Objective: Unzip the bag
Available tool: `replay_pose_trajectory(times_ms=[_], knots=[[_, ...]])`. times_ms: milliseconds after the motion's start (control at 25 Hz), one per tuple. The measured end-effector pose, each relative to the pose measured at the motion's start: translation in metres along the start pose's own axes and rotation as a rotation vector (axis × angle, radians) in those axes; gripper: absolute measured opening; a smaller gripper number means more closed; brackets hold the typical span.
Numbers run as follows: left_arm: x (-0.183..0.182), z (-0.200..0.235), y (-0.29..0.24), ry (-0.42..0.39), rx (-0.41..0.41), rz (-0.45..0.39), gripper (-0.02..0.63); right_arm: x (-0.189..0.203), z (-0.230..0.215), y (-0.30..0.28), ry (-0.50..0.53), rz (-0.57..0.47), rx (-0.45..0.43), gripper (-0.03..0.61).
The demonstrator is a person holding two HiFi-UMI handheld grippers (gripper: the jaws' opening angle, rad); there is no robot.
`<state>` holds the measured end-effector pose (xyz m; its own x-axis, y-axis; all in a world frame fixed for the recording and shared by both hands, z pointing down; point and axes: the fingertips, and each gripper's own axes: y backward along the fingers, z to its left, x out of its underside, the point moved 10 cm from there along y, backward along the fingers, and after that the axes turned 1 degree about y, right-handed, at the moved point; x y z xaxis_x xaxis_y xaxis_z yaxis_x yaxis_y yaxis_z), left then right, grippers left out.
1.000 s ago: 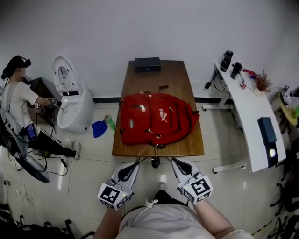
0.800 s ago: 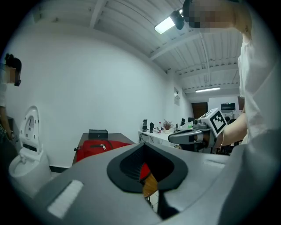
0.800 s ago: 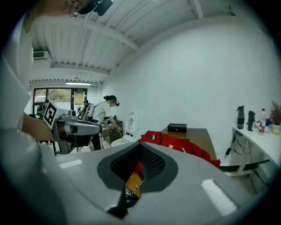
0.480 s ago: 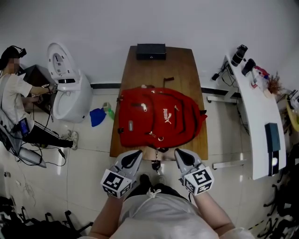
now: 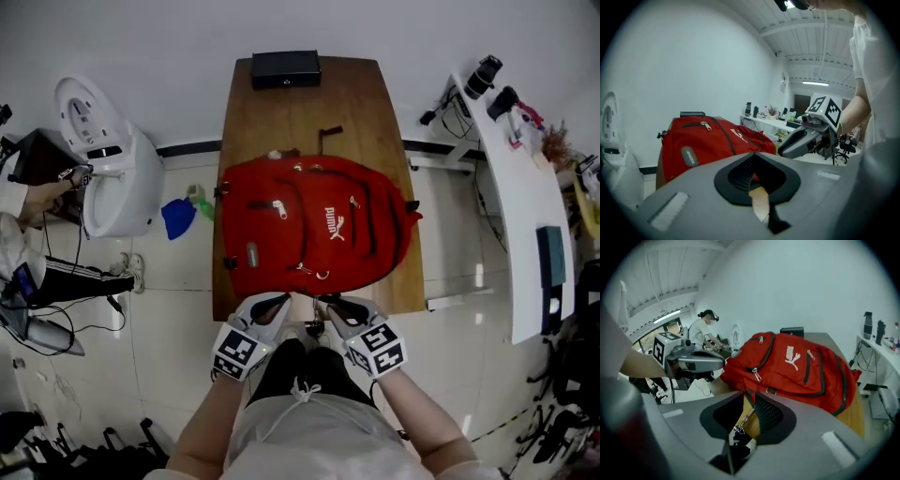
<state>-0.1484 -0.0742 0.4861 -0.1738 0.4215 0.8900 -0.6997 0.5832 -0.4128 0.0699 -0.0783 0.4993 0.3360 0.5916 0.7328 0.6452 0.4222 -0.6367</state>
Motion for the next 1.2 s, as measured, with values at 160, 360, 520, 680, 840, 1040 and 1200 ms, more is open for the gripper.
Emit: replay_pose_trajectory(times_ms=[160, 360, 520, 680, 840, 1040, 1200], knots=[[0.014, 0.014, -0.022, 0.023, 0.03, 0.016, 0.007, 0.022, 0.002, -0.036, -0.047, 0.12, -0.019, 0.122], [0.029, 0.024, -0.039, 0.031, 0.051, 0.038, 0.006, 0.046, 0.005, -0.07, -0.071, 0.239, -0.016, 0.189], [0.036, 0.026, -0.05, 0.054, 0.102, 0.05, 0.008, 0.053, 0.008, -0.086, -0.108, 0.251, -0.001, 0.184], [0.039, 0.021, -0.062, 0.057, 0.15, 0.078, 0.007, 0.056, 0.008, -0.088, -0.122, 0.248, 0.025, 0.093], [0.046, 0.024, -0.073, 0.078, 0.139, 0.139, 0.006, 0.059, 0.003, -0.088, -0.152, 0.258, 0.018, 0.043], [0.051, 0.021, -0.081, 0.076, 0.138, 0.206, 0.007, 0.062, -0.004, -0.075, -0.083, 0.289, 0.05, 0.029], [0.057, 0.025, -0.082, 0.097, 0.147, 0.231, 0.007, 0.063, -0.014, -0.07, -0.086, 0.323, 0.034, 0.029]])
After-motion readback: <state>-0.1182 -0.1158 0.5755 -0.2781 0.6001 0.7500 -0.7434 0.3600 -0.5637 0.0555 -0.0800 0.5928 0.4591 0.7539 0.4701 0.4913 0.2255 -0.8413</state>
